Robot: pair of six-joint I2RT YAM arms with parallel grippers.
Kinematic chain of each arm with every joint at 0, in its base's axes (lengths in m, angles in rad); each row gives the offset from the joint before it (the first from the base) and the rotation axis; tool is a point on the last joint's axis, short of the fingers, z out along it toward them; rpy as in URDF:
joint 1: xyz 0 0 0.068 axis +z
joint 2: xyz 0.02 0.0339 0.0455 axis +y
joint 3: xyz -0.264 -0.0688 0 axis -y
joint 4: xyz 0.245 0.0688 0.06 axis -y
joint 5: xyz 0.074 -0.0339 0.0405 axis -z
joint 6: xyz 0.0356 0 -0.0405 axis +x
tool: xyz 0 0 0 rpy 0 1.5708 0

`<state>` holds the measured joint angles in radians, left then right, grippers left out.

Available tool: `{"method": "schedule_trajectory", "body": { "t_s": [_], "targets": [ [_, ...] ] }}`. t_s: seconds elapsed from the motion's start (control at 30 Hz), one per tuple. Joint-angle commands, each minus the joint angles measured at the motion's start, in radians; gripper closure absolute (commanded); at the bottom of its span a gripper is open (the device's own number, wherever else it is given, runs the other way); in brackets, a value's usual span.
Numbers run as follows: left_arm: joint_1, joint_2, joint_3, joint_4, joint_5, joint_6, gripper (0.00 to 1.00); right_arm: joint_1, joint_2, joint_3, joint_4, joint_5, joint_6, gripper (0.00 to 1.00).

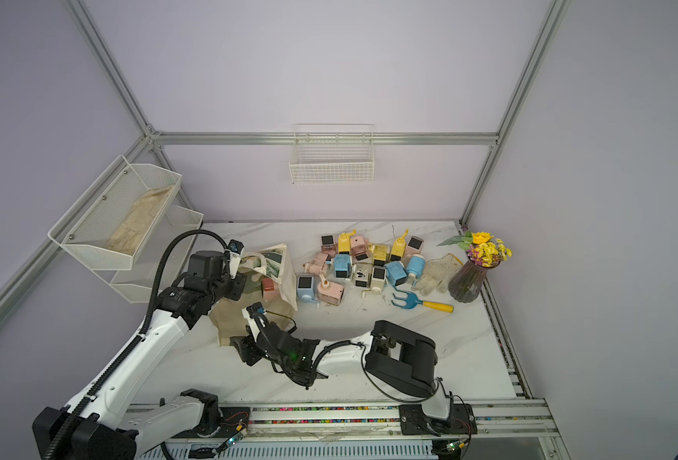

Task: Take out the pencil sharpeners from the tote bags
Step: Pick up the pencil sharpener from the canvas bag.

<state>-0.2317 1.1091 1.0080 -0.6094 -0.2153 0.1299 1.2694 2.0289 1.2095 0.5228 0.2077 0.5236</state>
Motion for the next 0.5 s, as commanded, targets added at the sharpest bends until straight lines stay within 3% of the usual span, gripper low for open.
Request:
{"method": "schedule_trajectory", "body": {
  "t_s": [0.0,0.23,0.47],
  "targets": [
    [0.0,0.003,0.116,0.007,0.001,-0.073,1.0,0.003,0.111,0.136,-0.082,0.096,0.063,0.42],
    [0.001,0.011,0.123,0.006,0.004,-0.09,1.0,-0.013,0.218,0.274,-0.173,0.351,0.104,0.35],
    [0.0,0.026,0.136,0.004,0.007,-0.13,1.0,-0.048,0.265,0.369,-0.227,0.41,0.148,0.3]
  ]
}}
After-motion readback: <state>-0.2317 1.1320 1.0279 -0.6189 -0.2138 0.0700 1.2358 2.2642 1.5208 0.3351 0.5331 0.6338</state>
